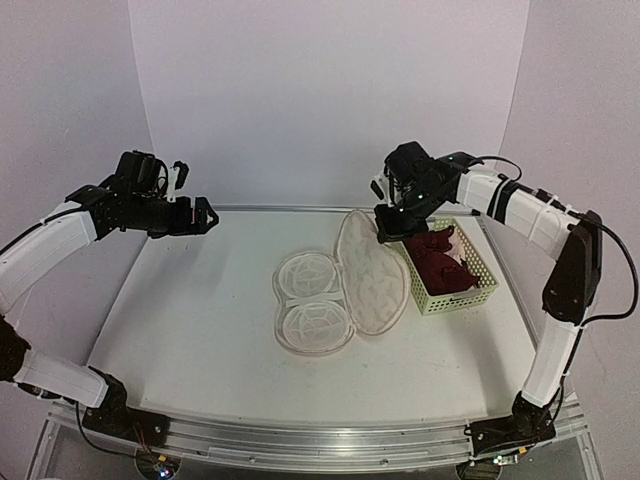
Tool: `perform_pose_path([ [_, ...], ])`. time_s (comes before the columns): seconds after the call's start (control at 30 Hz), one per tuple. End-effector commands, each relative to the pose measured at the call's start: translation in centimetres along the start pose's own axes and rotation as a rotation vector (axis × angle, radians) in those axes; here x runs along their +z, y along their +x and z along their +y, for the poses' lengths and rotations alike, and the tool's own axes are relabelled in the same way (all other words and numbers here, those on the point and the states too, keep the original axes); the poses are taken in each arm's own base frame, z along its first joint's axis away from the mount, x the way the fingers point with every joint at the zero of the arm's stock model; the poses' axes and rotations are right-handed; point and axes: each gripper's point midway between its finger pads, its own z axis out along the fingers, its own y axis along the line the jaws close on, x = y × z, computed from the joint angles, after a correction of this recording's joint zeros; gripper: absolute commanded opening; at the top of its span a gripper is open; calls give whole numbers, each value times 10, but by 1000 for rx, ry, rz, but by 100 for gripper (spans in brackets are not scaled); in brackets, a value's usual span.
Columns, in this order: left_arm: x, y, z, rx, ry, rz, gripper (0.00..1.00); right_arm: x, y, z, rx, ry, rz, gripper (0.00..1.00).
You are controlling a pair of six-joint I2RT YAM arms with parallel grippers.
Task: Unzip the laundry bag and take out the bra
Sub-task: Close the laundry bag at the center of the board.
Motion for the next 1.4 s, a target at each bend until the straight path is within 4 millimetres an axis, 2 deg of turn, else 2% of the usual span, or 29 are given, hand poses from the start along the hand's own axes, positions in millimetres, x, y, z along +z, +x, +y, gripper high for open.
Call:
perform_pose_path([
  [0.0, -9, -21, -9, 2, 34, -70, 100, -29, -20, 34, -15, -113, -66, 0],
  [0.37, -7, -16, -8, 11, 36, -58, 100, -6, -27, 100, -50, -214, -46, 0],
  [0.67, -6, -14, -8, 22, 39, -53, 100, 30, -23, 127, -23, -243, 6, 0],
  [0.8, -6, -13, -8, 25, 41, -49, 100, 44, -28, 148, 12, -311, 7, 0],
  [1.03, -9, -11, -8, 30, 44, -53, 100, 84, -18, 184, 50, -397, 63, 0],
  [1.17, -10, -9, -8, 31, 46, -52, 100, 111, -11, 196, 72, -415, 99, 0],
  [1.37, -13, -4, -8, 32, 51, -50, 100, 136, -1, 207, 104, -447, 123, 0],
])
